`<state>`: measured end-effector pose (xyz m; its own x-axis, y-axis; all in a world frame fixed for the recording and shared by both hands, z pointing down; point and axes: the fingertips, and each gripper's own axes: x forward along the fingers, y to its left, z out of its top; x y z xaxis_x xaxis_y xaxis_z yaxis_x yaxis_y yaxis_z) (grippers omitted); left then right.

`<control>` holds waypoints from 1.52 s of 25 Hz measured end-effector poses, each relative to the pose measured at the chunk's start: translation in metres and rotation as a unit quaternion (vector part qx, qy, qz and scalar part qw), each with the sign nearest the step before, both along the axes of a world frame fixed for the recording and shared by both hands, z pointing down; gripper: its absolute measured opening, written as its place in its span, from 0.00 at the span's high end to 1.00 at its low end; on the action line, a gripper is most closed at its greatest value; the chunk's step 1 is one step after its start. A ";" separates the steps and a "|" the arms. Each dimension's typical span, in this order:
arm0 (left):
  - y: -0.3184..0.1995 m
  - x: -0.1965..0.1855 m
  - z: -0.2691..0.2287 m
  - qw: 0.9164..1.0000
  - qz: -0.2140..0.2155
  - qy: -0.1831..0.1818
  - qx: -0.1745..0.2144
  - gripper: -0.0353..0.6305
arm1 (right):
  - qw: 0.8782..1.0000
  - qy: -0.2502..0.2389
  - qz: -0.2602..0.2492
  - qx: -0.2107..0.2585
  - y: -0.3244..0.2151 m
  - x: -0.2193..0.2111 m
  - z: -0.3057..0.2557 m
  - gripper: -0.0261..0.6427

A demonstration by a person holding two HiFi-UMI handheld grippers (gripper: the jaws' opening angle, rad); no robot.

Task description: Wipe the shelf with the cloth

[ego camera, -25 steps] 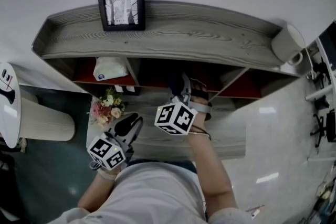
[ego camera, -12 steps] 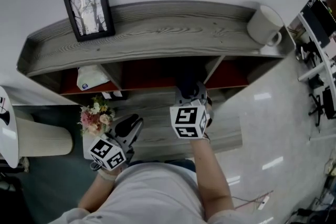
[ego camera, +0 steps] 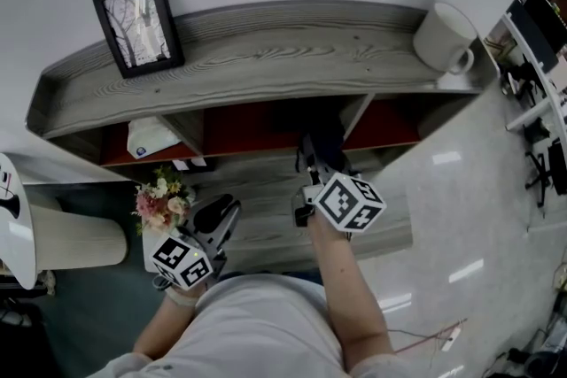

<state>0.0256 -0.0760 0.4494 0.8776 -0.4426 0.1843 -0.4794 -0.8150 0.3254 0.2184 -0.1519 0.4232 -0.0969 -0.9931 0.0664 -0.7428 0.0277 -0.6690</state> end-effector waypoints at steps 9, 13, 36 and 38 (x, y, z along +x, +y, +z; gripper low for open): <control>-0.007 -0.011 0.003 1.000 -0.020 -0.010 -0.003 0.81 | 0.961 -0.247 0.109 0.061 -0.009 0.037 0.002 0.84; -0.007 -0.011 0.006 1.000 -0.024 -0.017 -0.007 0.81 | 0.945 -0.282 0.145 0.075 -0.011 0.048 0.003 0.84; -0.001 -0.017 0.000 0.999 -0.045 -0.014 0.001 0.81 | 0.928 -0.284 0.126 0.203 -0.005 0.051 -0.120 0.84; 0.000 -0.018 0.000 0.999 -0.047 -0.015 0.001 0.81 | 0.928 -0.281 0.127 0.207 -0.007 0.052 -0.120 0.84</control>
<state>0.0076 -0.0761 0.4494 0.8267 -0.5227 0.2082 -0.5627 -0.7673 0.3076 0.2704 -0.1591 0.3028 0.2405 -0.9176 -0.3164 -0.2967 0.2409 -0.9241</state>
